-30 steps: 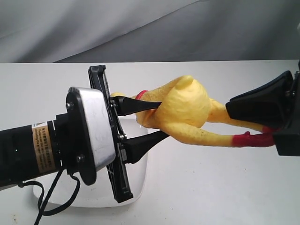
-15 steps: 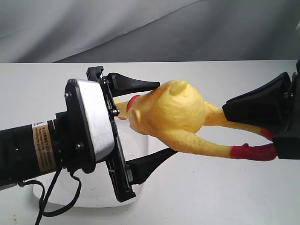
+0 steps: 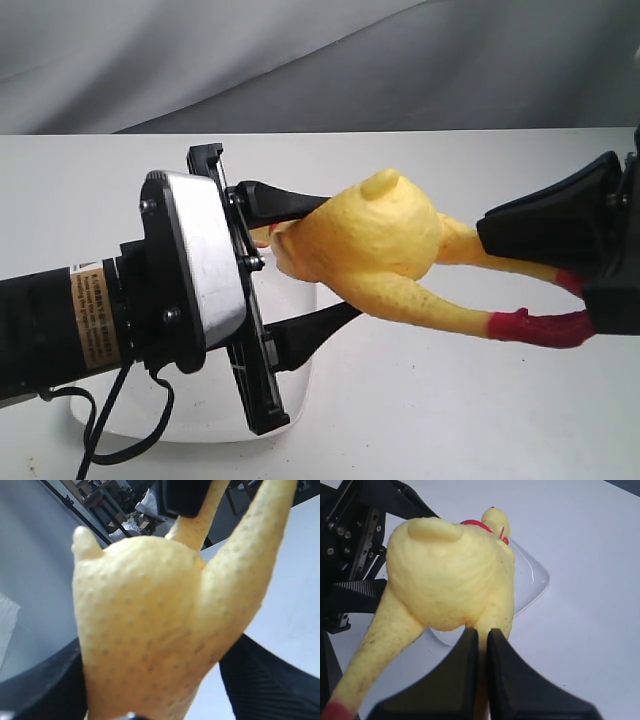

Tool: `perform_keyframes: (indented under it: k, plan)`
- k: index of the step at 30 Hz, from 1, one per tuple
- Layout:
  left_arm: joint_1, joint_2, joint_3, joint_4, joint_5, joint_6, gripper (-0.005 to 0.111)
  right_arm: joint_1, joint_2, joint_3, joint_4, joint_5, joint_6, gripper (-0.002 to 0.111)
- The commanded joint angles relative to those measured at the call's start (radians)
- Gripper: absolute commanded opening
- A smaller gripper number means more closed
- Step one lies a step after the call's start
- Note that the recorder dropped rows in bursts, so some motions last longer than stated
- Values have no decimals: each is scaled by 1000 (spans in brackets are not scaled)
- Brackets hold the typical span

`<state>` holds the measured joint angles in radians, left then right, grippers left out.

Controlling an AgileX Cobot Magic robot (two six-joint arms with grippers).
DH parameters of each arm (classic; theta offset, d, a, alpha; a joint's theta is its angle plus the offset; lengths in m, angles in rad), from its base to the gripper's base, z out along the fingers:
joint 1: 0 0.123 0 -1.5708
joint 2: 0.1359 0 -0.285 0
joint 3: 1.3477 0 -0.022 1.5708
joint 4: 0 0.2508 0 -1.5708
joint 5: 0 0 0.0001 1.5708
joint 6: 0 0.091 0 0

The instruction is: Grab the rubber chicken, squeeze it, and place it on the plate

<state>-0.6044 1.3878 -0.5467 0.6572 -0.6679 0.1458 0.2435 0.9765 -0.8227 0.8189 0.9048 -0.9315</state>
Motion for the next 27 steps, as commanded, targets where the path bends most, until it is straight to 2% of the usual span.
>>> perform_keyframes:
  k: [1,3,14,16,18,22,24,27]
  plan:
    - [-5,-2,-6,-11,-5,-18,14,4,-6,0,30,-5,-8,0]
    - [-5,-2,-6,19,-5,-14,1,4,-6,0,30,-5,-8,0]
    - [-5,-2,-6,29,-4,-20,2,4,-6,0,30,-5,-8,0]
    - [-5,-2,-6,32,19,-37,8,4,-6,0,30,-5,-8,0]
    - [-5,-2,-6,32,46,-37,22,4,-6,0,30,-5,-8,0]
    - [-5,-2,-6,23,71,-41,68,4,-6,0,30,-5,-8,0]
    - [-5,-2,-6,-29,71,-48,84,4,-6,0,30,-5,-8,0]
    - [-5,-2,-6,-109,74,-61,90,4,-6,0,30,-5,-8,0]
